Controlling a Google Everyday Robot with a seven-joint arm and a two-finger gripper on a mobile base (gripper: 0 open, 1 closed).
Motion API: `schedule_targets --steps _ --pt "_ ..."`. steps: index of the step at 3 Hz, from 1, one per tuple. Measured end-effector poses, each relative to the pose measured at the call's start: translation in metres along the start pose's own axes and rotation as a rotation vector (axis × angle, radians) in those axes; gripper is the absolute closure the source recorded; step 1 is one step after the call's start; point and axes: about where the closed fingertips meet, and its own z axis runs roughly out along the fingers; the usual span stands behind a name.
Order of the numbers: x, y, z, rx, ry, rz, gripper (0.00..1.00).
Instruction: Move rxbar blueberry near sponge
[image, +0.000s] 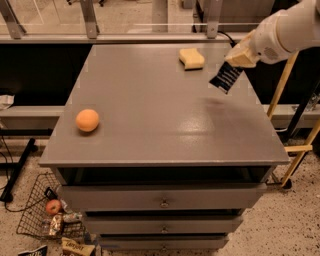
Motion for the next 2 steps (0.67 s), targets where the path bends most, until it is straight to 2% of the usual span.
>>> schedule_targets --steps 1,2 --pt "-0.016 -0.043 0.01 0.038 -0.041 -0.012 1.0" --pt "-0.019 -0.069 0.034 0.018 -0.044 -0.002 1.0"
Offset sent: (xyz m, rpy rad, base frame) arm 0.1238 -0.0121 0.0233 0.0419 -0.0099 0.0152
